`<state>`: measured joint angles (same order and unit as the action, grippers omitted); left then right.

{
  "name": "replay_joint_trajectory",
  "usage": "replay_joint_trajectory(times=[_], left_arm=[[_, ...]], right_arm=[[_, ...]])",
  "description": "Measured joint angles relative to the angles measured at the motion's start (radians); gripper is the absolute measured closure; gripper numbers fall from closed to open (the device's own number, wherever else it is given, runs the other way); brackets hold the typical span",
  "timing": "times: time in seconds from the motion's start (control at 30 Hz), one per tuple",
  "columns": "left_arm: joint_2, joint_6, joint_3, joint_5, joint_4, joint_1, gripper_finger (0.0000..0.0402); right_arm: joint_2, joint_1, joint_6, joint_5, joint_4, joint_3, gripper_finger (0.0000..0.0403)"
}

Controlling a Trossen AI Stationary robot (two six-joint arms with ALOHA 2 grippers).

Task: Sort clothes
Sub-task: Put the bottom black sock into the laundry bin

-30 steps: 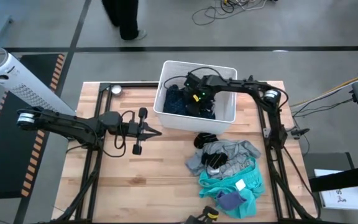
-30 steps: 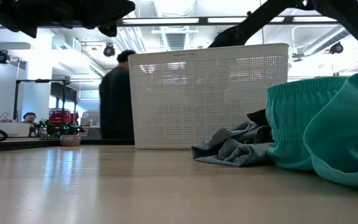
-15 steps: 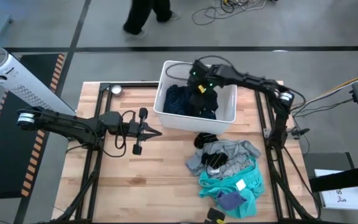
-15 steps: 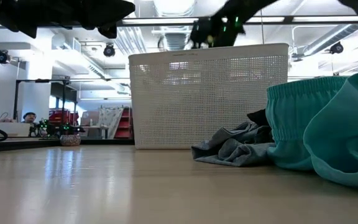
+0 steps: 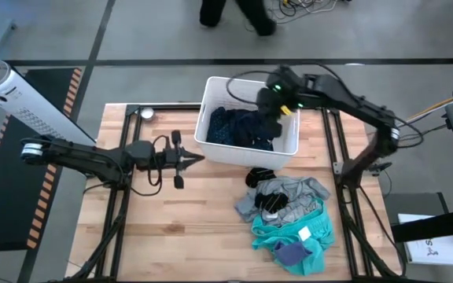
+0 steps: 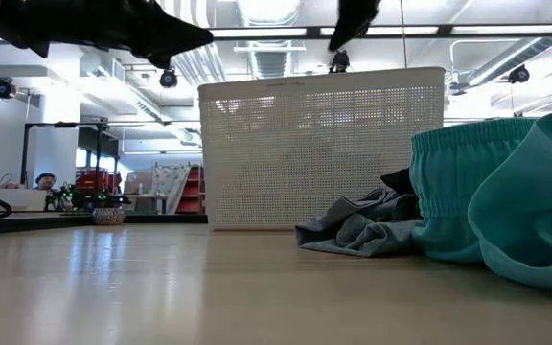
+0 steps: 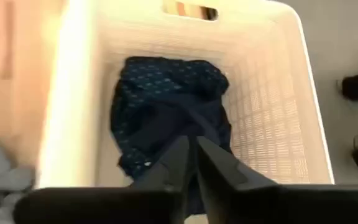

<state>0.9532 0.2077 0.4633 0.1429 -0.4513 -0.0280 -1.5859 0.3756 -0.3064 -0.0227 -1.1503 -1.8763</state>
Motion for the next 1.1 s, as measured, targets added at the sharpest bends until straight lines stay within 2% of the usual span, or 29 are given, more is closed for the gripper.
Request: replay_joint_trajectory(times=[0.13,0.3,0.53,0.8,0.97,1.1], left_arm=[[-0.033,0.011,0.0,-0.006,0.008,-0.002,0.0402],[-0.071,0.023,0.0,-0.053,0.014,-0.001,0.0402],[-0.1,0.02,0.0,-0.083,0.052,-0.002,0.0402],[-0.097,0.027,-0.001,-0.082,0.056,-0.002,0.0402],[-0.094,0.016,-0.008,-0.083,0.068,-0.002,0.0402],[-0.094,0.01,-0.025,-0.083,0.06,-0.002,0.0402]], right_arm=[[0.139,-0.064,0.062,-0.006,0.039,0.143,0.0393],[0.314,-0.173,0.166,-0.003,0.197,0.412,0.04],[0.46,-0.406,0.38,-0.004,0.381,0.734,0.0398],[0.424,-0.645,0.578,-0.004,0.599,0.952,0.0359],[0.332,-0.711,0.641,-0.032,0.695,0.998,0.0298],[0.239,-0.725,0.652,-0.064,0.708,0.998,0.0243]])
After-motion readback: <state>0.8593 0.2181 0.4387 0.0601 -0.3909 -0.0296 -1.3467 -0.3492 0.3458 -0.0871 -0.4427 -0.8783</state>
